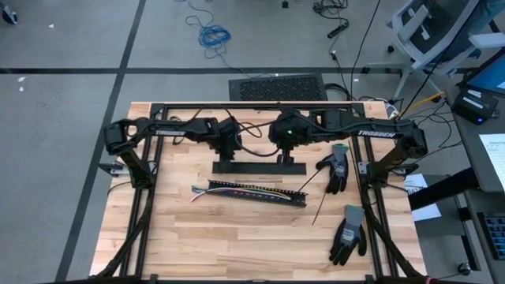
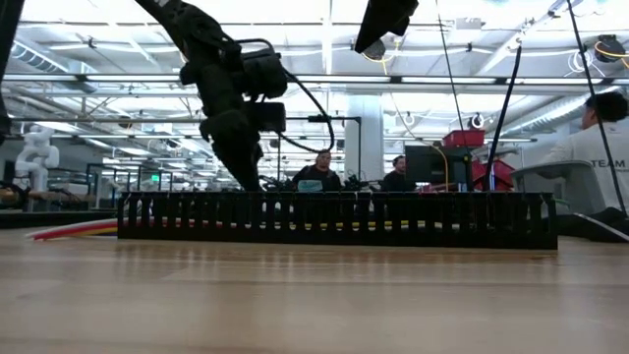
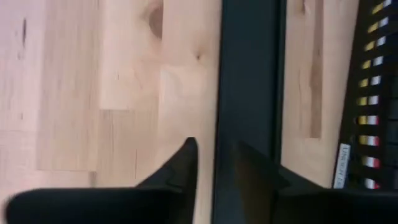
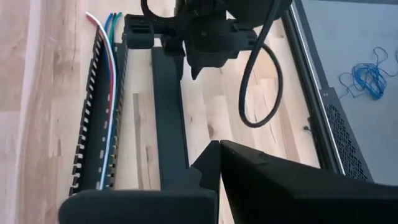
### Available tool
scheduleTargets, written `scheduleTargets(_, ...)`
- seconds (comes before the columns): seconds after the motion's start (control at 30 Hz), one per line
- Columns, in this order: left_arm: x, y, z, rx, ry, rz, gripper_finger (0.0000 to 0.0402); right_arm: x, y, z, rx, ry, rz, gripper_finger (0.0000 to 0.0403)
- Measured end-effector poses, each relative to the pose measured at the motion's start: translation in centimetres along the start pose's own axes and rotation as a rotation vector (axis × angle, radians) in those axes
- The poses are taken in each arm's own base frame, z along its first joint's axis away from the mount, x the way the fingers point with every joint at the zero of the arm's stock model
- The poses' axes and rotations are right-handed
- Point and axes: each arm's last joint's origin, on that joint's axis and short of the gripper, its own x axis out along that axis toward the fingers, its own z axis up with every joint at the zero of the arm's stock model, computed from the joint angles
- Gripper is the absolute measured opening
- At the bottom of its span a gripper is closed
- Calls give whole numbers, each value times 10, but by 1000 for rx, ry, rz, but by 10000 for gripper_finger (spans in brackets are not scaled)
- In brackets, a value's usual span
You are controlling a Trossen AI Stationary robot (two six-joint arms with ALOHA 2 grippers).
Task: Ziptie cables
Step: Close the black cable duct cover
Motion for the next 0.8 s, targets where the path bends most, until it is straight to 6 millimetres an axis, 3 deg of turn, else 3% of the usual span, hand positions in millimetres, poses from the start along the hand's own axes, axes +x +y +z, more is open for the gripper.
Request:
scheduleTargets(0.23, 14, 0, -3, -6, 49, -19, 185, 0, 0, 0, -1, 1, 0, 0)
scheduleTargets(0.5, 53, 8, -9, -25, 140, -27, 188, 0, 0, 0, 4, 2, -8, 0)
scheduleTargets(0.6, 66, 10, -11, -26, 161, -9, 139, 0, 0, 0, 6, 4, -8, 0)
scheduleTargets(0.7, 70, 12, -10, -56, 156, 7, 33, 0, 0, 0, 7, 5, -6, 0)
scheduleTargets(0.8, 71, 12, -10, -92, 154, 23, 8, 0, 0, -1, 32, 11, -4, 0)
